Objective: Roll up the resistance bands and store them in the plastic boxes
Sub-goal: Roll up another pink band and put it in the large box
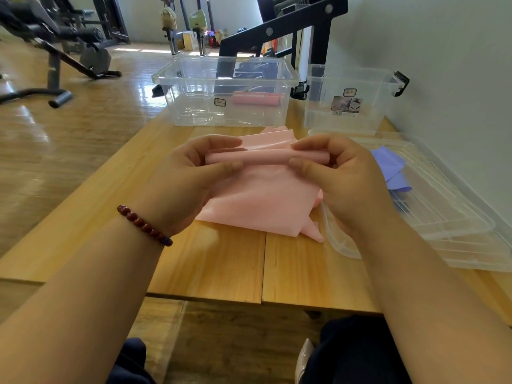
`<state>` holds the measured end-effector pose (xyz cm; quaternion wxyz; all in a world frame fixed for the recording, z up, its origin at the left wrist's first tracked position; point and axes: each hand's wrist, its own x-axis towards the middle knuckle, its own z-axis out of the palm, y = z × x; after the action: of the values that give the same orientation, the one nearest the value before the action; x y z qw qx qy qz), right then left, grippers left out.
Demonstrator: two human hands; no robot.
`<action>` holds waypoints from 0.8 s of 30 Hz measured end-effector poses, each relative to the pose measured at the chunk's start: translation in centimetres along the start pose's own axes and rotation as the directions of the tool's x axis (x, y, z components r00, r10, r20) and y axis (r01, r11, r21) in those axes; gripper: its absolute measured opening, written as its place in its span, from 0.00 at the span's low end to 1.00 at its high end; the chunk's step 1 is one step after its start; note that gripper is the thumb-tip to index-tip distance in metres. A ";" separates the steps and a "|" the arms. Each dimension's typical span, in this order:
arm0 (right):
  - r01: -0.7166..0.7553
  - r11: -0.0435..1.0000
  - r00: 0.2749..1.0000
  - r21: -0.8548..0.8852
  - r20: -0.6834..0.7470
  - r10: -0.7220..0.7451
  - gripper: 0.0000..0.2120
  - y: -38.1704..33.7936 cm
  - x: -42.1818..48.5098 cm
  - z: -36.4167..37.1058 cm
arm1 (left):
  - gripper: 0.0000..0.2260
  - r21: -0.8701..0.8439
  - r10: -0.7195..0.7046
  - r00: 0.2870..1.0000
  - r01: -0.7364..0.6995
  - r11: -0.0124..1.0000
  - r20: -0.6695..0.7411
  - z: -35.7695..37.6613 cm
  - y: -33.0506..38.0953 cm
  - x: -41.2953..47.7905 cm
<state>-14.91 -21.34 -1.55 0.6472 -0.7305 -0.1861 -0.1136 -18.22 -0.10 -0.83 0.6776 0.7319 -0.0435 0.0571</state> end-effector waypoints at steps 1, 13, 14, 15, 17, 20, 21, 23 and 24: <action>0.020 1.000 1.000 0.007 0.000 -0.020 0.13 0.0 0.0 -0.1 | 0.18 -0.006 -0.003 1.000 0.003 1.000 0.018 0.0 0.0 0.0; 0.000 0.999 0.997 0.040 0.074 -0.003 0.19 -0.3 -0.3 0.0 | 0.13 0.066 0.083 0.994 -0.078 0.995 -0.075 -0.1 0.1 0.2; -0.018 0.999 0.997 0.046 0.069 0.014 0.18 -0.3 -0.3 0.0 | 0.13 0.060 0.087 0.993 -0.082 0.995 -0.080 -0.1 0.1 0.2; -0.030 0.998 0.998 0.047 0.062 0.027 0.16 -0.2 -0.2 0.1 | 0.12 0.047 0.091 0.992 -0.088 0.995 -0.082 -0.1 0.2 0.1; -0.020 0.999 0.999 0.037 0.045 0.018 0.11 -0.3 -0.2 0.2 | 0.10 0.025 0.101 0.992 -0.100 0.995 -0.077 -0.1 0.1 0.3; 0.027 0.999 1.000 0.033 -0.005 -0.027 0.09 -0.4 -0.2 0.3 | 0.16 -0.044 0.069 0.997 -0.070 0.997 -0.026 -0.2 0.2 0.3; 0.038 0.998 0.999 0.039 -0.028 -0.037 0.09 -0.4 -0.2 0.3 | 0.19 -0.072 0.048 0.999 -0.048 0.996 -0.002 -0.3 0.3 0.3; 0.048 0.997 0.997 0.053 -0.071 -0.044 0.09 -0.2 -0.1 0.1 | 0.23 -0.069 0.012 0.999 -0.008 0.998 0.052 -0.2 0.4 0.1; 0.047 0.997 0.995 0.059 -0.092 -0.042 0.09 -0.1 0.0 0.1 | 0.23 -0.050 -0.009 0.997 0.013 0.999 0.075 -0.2 0.3 0.0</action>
<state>-14.97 -21.23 -1.43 0.6744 -0.7000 -0.1761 -0.1554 -18.26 0.07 -0.50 0.6942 0.7163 -0.0663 0.0247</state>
